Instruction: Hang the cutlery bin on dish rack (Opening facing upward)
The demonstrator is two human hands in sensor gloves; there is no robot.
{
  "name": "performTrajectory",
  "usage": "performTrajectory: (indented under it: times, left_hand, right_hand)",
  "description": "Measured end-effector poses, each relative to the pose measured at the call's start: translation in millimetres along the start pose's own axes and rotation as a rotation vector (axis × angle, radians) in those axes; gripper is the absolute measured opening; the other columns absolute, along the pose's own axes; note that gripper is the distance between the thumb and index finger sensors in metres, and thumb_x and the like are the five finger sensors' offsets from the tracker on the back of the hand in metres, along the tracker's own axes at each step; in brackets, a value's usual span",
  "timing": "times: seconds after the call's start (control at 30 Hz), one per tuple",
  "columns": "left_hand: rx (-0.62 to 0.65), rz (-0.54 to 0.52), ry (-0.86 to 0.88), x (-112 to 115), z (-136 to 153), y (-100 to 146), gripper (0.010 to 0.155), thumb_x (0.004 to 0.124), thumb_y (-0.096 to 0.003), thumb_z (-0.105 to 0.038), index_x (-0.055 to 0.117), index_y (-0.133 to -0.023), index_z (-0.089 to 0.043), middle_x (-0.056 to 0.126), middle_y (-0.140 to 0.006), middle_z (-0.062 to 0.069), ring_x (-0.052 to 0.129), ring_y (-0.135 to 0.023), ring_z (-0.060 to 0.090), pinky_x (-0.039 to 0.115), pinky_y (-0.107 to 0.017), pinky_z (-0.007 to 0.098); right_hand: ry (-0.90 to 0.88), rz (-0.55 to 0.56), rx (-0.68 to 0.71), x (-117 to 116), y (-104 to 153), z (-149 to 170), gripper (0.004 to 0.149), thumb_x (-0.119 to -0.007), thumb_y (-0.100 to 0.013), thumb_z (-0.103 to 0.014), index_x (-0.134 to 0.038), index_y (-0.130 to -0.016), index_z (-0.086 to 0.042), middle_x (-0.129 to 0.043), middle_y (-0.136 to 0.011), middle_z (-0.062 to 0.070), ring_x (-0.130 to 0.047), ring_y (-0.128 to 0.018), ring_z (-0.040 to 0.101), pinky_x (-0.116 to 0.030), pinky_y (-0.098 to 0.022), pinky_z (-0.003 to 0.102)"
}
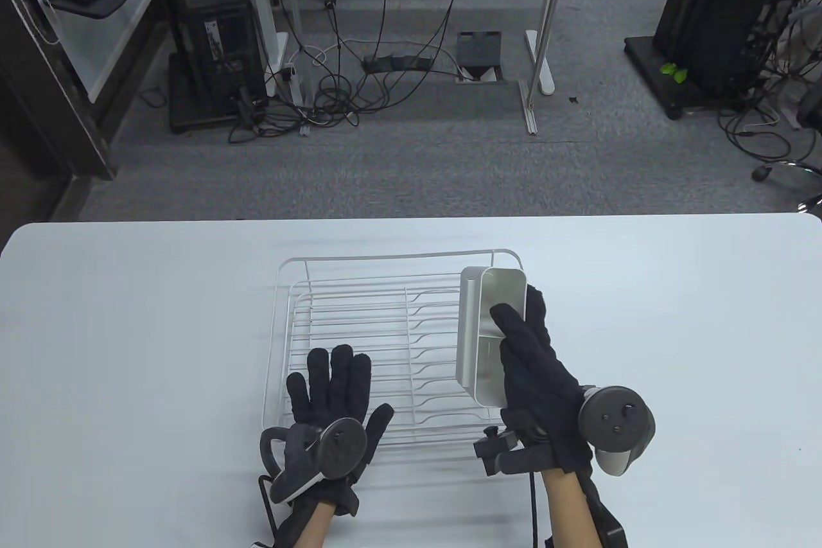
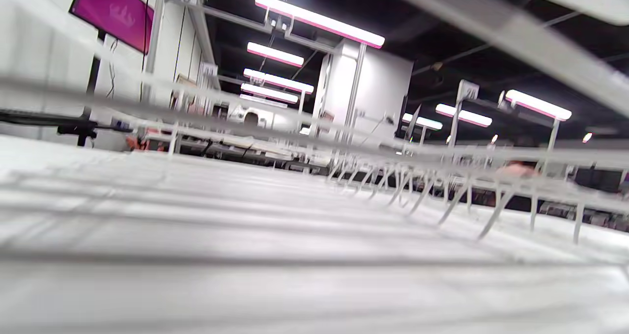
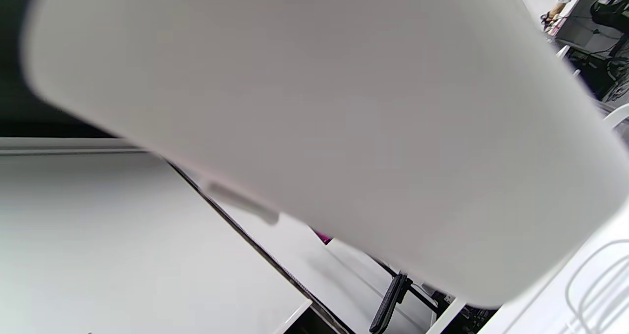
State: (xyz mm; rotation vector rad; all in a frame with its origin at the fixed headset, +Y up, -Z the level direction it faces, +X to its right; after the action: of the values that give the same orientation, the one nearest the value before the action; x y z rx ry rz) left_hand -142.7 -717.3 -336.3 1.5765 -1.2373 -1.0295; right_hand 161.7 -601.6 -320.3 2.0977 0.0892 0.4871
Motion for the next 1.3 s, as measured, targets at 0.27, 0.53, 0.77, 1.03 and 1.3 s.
performTrajectory:
  times: [0.27, 0.53, 0.77, 1.03, 1.3]
  left_hand:
    - [-0.012, -0.011, 0.030, 2, 2, 0, 0.079, 0.045, -0.0583, -0.068, 0.027, -0.118, -0.021, 0.027, -0.122, 0.013, 0.018, -0.112, 0.040, 0.012, -0.071, 0.064]
    - [-0.013, -0.019, 0.032, 2, 3, 0, 0.079, 0.045, -0.0580, -0.069, 0.029, -0.118, -0.020, 0.028, -0.122, 0.013, 0.020, -0.112, 0.040, 0.013, -0.071, 0.064]
    - [-0.017, -0.023, 0.037, 2, 3, 0, 0.079, 0.046, -0.0580, -0.069, 0.030, -0.118, -0.020, 0.029, -0.122, 0.014, 0.021, -0.112, 0.040, 0.013, -0.071, 0.064]
    - [-0.022, -0.021, 0.042, 2, 4, 1, 0.079, 0.046, -0.0579, -0.069, 0.031, -0.118, -0.020, 0.030, -0.122, 0.014, 0.021, -0.112, 0.040, 0.013, -0.071, 0.064]
    - [-0.023, -0.021, 0.043, 2, 4, 0, 0.079, 0.046, -0.0579, -0.069, 0.031, -0.118, -0.020, 0.030, -0.122, 0.014, 0.022, -0.112, 0.040, 0.014, -0.071, 0.065]
  right_hand:
    - [0.002, 0.075, -0.079, 30, -1, 19, 0.042, -0.073, -0.055, -0.014, -0.077, -0.095, -0.022, -0.050, -0.113, 0.013, -0.065, -0.098, 0.039, -0.051, -0.071, 0.052]
    - [0.006, 0.148, -0.164, 57, 2, 43, 0.041, -0.074, -0.054, -0.013, -0.081, -0.093, -0.024, -0.056, -0.112, 0.011, -0.068, -0.097, 0.037, -0.053, -0.070, 0.051]
    - [0.022, 0.205, -0.230, 75, 7, 60, 0.041, -0.075, -0.053, -0.013, -0.083, -0.091, -0.026, -0.062, -0.111, 0.010, -0.072, -0.096, 0.036, -0.054, -0.070, 0.051]
    - [0.101, 0.235, -0.267, 85, 11, 72, 0.040, -0.075, -0.053, -0.014, -0.084, -0.090, -0.028, -0.065, -0.111, 0.006, -0.073, -0.097, 0.034, -0.053, -0.070, 0.052]
    - [0.151, 0.217, -0.312, 86, 13, 84, 0.040, -0.076, -0.053, -0.014, -0.085, -0.089, -0.029, -0.066, -0.110, 0.005, -0.074, -0.096, 0.033, -0.052, -0.071, 0.051]
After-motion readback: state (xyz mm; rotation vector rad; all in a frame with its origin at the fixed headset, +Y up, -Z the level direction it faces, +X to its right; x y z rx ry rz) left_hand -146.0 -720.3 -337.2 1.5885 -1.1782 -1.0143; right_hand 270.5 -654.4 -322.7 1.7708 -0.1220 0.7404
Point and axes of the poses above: the tracker on the back of each hand, its own z axis roughly to the little-finger side, its own y axis roughly from the fingertips to the wrist, x = y × z, the point moved 4 cm from there along -y, roughly from the wrist to the fingertips
